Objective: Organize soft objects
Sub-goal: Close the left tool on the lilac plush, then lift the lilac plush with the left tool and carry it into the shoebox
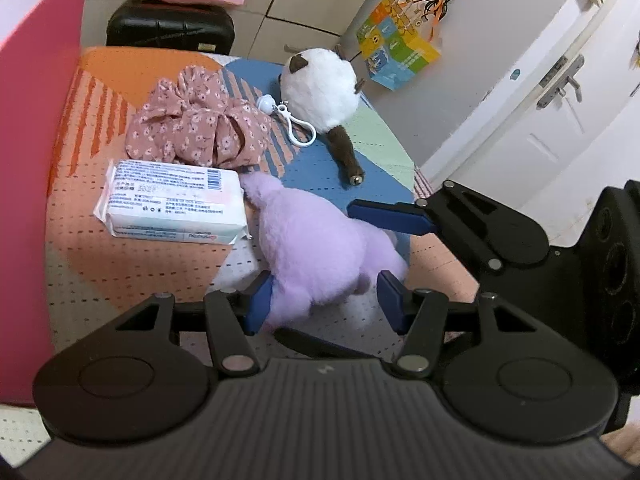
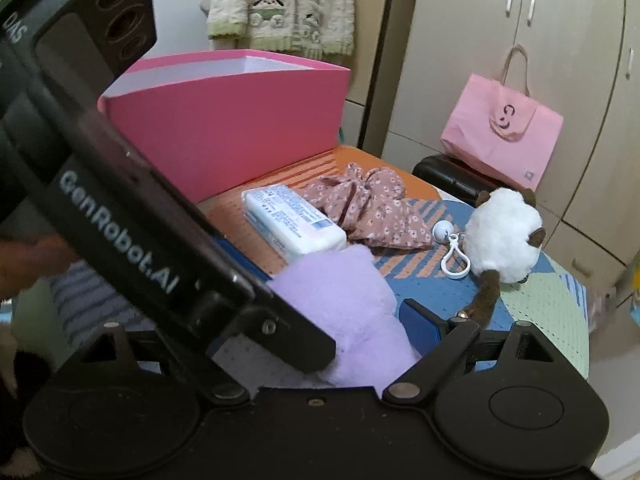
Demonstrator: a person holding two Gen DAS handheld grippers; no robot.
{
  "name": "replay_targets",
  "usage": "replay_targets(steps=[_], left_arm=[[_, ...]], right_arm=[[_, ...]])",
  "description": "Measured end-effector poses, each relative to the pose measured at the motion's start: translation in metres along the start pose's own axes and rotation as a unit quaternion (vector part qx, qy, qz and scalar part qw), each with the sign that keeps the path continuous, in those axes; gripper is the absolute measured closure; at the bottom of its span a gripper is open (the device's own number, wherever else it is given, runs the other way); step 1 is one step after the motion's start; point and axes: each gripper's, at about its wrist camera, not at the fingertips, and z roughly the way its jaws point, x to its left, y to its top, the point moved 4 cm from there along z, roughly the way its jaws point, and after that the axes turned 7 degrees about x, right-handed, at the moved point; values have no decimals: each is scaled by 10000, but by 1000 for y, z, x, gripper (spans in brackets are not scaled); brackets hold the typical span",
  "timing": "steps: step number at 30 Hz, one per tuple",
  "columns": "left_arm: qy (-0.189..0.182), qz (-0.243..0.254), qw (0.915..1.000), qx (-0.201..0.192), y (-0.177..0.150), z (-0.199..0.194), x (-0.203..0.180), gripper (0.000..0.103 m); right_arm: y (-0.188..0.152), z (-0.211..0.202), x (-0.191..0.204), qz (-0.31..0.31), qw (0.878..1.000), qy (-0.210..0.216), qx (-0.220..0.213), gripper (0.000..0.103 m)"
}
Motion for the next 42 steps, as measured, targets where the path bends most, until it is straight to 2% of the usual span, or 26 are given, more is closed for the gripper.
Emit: replay_targets(steps=[5,7,12,13,15,19,27,30,34,42], left_arm=[[453,541,9975,-68,-2,-1,-7,47],[445,483,9978,-126,2,-4,-4,46],[315,189,9985,-405,11,-2,6,43],[210,138,9989,-409,13,0,9,39],[148,72,9993,-343,14,5,10,40],[483,428,9968,-469,9,5,-2,48],[701,240,9960,-509,0,4,-9,54],[479,241,9971,-532,-5,1,-14,54],[509,295,9964,-603,-10,-6,-21,55],[475,483,9965,-481,-22,-24,-36,55]], right_arm=[[-9,-16,-9,510,9984,-36,-257,9],[-16,-20,-15,876,9958,-74,-267,3],[-27,-17,-17,1769,9840,-129,-184,3],[-28,-16,-14,1796,9834,-115,-215,3],[-26,-12,-9,1790,9835,-98,-241,3],[-23,3,-5,1851,9821,-320,-129,0],[-23,11,4,1887,9785,-797,-258,0],[-24,10,4,1989,9755,-884,-312,0],[-25,7,5,2004,9751,-893,-319,0],[-26,-11,16,1898,9777,-855,-277,0]])
